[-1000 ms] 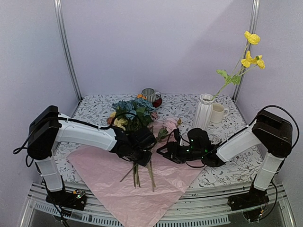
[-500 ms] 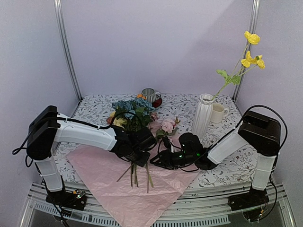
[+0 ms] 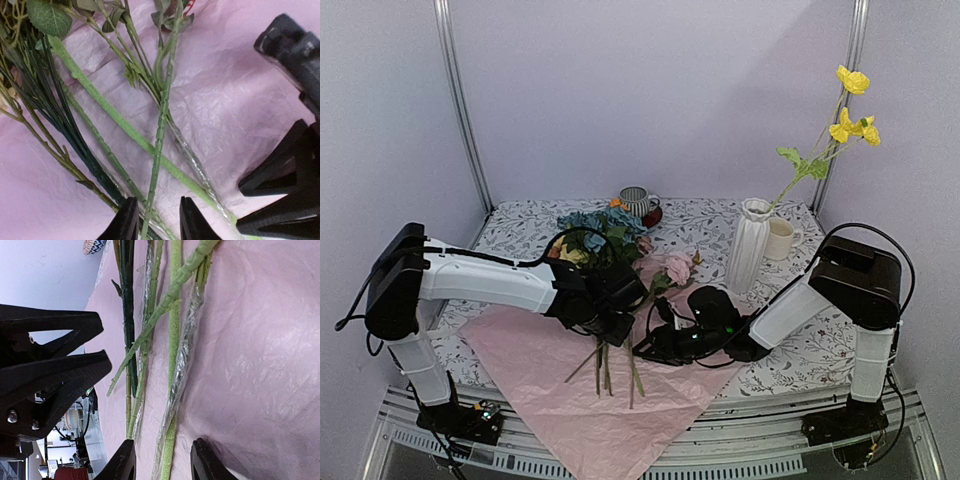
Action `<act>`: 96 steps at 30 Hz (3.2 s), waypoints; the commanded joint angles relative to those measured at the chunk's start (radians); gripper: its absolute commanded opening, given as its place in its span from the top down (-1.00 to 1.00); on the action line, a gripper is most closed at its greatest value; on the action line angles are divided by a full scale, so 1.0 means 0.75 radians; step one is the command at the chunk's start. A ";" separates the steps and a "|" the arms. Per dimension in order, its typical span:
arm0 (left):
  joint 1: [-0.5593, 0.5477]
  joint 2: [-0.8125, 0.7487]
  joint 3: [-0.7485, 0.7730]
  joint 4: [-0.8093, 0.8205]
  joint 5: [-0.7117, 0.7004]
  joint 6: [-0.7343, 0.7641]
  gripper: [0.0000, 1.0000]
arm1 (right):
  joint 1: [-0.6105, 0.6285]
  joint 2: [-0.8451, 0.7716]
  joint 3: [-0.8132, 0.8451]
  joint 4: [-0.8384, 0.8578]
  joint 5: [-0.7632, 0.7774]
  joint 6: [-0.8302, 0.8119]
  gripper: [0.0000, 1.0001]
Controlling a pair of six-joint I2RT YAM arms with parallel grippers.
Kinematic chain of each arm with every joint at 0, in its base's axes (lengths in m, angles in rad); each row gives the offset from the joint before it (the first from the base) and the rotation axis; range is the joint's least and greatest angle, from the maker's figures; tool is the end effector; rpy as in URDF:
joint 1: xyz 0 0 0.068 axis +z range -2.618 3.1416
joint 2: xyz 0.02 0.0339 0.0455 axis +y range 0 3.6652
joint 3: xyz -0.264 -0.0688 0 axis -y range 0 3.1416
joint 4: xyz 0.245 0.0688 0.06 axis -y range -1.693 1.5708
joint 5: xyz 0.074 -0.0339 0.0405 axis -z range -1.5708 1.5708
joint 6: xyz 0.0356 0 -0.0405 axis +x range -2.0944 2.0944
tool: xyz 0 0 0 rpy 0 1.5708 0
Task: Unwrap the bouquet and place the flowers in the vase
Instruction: Pick up the fake flower from the flattened wrapping paper, then adjust the fake flower on the flattened wrapping paper.
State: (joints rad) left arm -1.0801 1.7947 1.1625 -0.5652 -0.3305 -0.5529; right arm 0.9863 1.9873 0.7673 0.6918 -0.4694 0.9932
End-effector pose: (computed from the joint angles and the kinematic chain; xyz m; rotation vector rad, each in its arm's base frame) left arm 0.1756 -0.3041 0.1743 0.6095 2.5786 -0.0621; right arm 0.1845 0.3080 0.0922 -0.3343 2.4983 1.5264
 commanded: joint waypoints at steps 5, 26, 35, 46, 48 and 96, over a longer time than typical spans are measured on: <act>0.001 0.040 0.017 0.006 0.014 0.029 0.45 | 0.009 0.024 0.021 -0.019 -0.012 -0.025 0.24; 0.056 0.127 -0.001 0.040 0.060 0.046 0.97 | 0.034 0.077 0.089 -0.024 -0.038 -0.039 0.29; 0.058 -0.106 -0.075 0.084 0.069 0.004 1.00 | 0.052 0.108 0.130 -0.029 -0.043 -0.044 0.42; 0.155 -0.386 -0.288 0.403 0.318 -0.041 1.00 | 0.104 0.076 0.151 0.020 -0.008 -0.094 0.55; 0.168 -0.431 -0.337 0.455 0.357 -0.044 1.00 | 0.104 0.019 0.093 0.101 0.013 -0.105 0.55; 0.184 -0.728 -0.655 0.745 0.585 -0.073 1.00 | 0.116 -0.064 0.147 0.113 0.177 -0.051 0.36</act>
State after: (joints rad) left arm -0.9459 1.2453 0.6861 -0.0456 0.0917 -0.5991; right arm 1.0752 1.9263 0.8623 0.8131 -0.3679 0.9428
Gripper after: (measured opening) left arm 0.026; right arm 0.340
